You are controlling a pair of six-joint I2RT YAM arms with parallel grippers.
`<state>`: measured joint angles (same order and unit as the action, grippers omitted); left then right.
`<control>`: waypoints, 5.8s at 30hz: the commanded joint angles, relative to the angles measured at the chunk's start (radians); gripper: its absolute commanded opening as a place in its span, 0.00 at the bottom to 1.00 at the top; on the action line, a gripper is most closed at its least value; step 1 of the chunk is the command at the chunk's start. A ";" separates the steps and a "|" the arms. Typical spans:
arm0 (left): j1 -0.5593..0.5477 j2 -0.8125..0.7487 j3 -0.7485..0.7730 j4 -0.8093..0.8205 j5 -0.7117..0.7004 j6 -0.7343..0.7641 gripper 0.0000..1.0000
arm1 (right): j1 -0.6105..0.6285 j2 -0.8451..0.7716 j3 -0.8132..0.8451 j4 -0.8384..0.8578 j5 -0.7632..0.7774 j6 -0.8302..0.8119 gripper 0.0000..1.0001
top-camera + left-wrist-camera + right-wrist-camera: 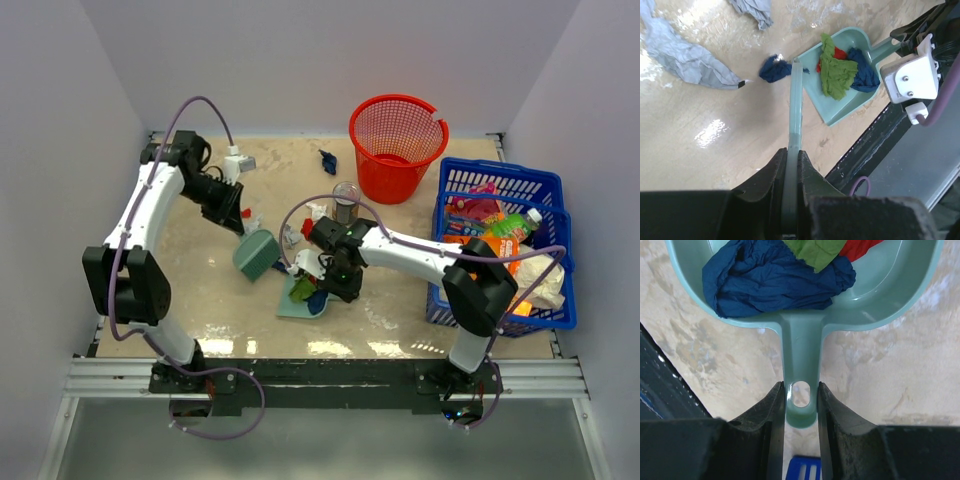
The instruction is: Sweep away the paper scraps from the table
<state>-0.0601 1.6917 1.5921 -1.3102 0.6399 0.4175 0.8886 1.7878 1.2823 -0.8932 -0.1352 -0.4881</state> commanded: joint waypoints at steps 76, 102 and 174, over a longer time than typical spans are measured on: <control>0.143 0.014 0.278 0.241 -0.035 -0.137 0.00 | -0.019 -0.105 -0.159 0.327 0.037 0.126 0.00; 0.144 -0.081 0.051 0.304 0.044 -0.115 0.00 | -0.020 -0.191 -0.287 0.448 0.014 0.123 0.55; -0.007 -0.124 -0.342 0.598 0.202 -0.365 0.00 | -0.019 -0.107 -0.248 0.407 0.051 0.129 0.00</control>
<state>-0.0669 1.6173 1.2503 -0.7208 0.7815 0.0608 0.8738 1.6844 1.0382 -0.5152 -0.0704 -0.3523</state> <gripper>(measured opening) 0.144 0.324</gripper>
